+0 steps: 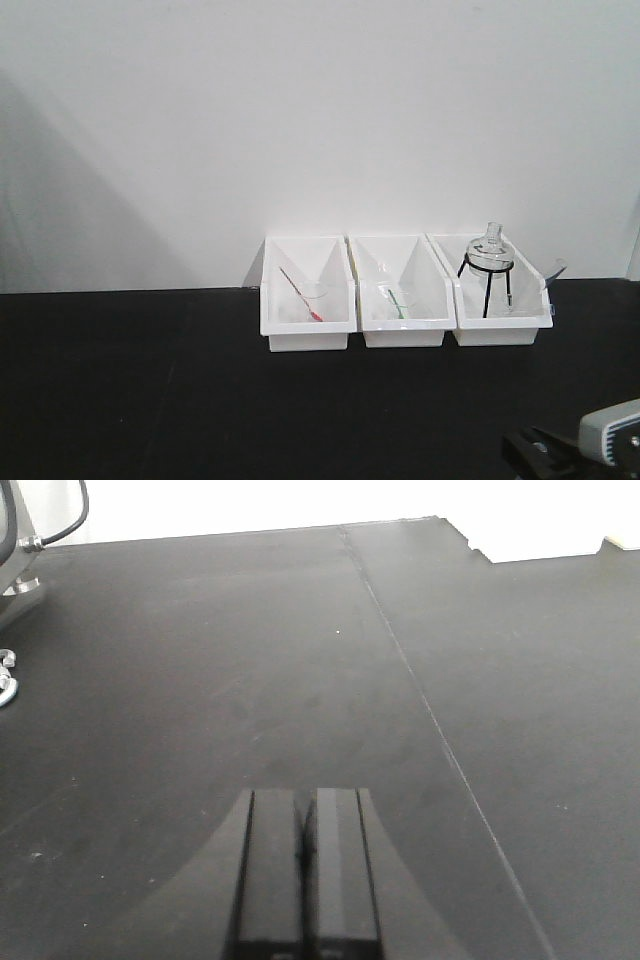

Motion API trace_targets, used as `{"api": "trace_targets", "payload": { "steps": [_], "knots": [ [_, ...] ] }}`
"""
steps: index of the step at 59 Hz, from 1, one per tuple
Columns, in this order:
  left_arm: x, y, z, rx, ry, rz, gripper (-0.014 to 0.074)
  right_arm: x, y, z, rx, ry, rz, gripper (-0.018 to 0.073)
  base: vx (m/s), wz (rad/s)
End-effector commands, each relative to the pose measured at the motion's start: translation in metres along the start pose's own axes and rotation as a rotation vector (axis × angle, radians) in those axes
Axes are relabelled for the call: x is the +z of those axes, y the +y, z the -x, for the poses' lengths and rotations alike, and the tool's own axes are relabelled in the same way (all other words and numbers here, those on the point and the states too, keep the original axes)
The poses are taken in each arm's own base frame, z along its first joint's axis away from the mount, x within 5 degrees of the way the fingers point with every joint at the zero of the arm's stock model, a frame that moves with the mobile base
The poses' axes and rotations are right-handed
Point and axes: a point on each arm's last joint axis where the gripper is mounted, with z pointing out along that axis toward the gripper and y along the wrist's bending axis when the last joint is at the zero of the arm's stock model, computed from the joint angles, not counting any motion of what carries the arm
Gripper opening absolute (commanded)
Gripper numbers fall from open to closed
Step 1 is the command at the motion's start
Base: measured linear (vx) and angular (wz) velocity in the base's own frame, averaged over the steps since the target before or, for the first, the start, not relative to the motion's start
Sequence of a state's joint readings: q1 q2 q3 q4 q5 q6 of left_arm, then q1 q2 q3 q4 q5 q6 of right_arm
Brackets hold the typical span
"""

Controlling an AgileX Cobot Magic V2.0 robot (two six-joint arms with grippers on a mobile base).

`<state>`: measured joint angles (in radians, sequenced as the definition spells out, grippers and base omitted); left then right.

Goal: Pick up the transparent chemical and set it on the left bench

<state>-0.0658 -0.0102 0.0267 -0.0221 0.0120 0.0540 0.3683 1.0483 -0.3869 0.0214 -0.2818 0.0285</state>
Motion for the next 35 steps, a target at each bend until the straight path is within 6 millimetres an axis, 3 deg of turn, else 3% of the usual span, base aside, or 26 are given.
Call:
{"api": "trace_targets", "payload": {
  "steps": [1,13,27,35],
  "knots": [
    [-0.001,0.0,0.003,-0.009,-0.081,0.002,-0.0003,0.01,0.0,0.016,-0.001,-0.125,0.003,0.0014,0.0,0.0],
    [-0.001,0.0,0.003,-0.009,-0.081,0.002,-0.0003,0.023,0.0,0.006,-0.001,-0.082,0.0,0.0148,0.0,0.0],
    [-0.001,0.0,0.003,-0.009,-0.081,0.002,-0.0003,0.023,0.0,0.009,0.001,-0.117,0.0,0.0487,0.0,0.0],
    [-0.001,0.0,0.003,-0.009,-0.081,0.002,-0.0003,0.023,0.0,0.009,0.001,-0.117,0.0,0.0601,0.0,0.0]
  ]
}}
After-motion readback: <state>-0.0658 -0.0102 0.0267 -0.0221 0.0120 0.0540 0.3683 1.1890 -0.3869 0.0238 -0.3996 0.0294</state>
